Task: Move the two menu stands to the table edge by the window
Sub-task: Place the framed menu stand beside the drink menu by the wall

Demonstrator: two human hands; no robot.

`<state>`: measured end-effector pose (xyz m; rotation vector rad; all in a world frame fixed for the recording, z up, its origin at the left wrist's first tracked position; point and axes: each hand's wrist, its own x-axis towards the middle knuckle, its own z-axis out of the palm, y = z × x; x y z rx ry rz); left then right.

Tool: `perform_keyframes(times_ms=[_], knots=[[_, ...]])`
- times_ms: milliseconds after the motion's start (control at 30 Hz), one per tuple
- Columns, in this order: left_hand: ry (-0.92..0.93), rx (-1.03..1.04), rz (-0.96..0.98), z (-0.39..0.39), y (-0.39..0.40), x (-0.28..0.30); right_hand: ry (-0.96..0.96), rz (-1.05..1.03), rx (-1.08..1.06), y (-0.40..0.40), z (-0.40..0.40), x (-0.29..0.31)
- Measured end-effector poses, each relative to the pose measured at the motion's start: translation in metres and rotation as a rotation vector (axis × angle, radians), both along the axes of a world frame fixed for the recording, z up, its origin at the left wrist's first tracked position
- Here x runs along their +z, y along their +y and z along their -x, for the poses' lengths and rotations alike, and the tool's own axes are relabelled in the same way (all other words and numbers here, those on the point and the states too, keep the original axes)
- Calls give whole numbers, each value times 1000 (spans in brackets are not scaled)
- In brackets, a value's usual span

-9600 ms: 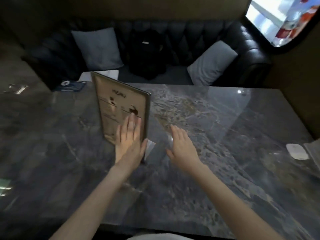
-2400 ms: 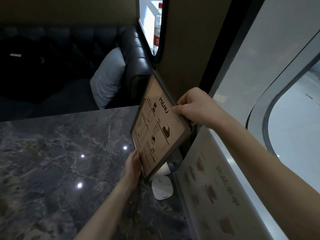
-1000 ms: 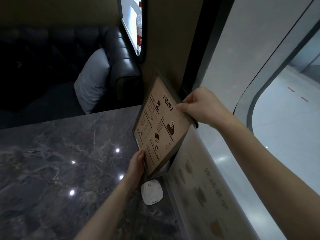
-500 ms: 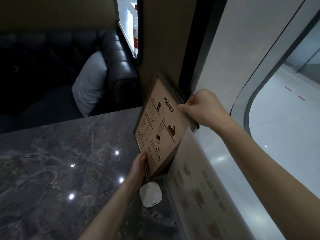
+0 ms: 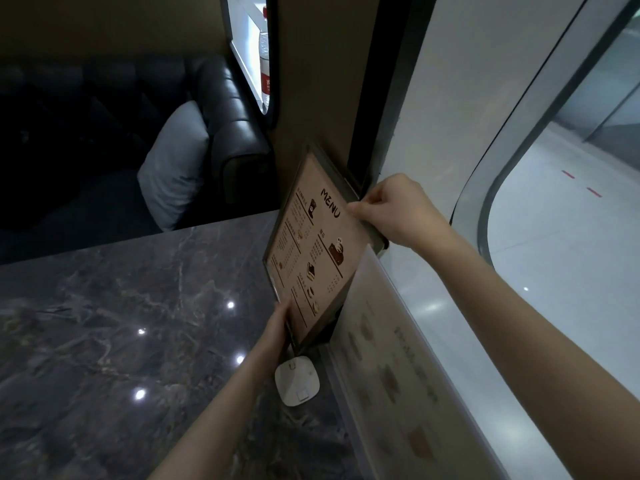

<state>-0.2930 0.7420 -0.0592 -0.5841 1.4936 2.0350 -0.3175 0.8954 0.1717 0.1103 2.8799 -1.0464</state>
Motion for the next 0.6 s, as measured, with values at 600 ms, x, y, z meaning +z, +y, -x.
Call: perform_keyframes(times_ms=[600], knots=[[876, -296, 1193, -86, 18, 45, -135, -7, 74, 21, -81, 25]])
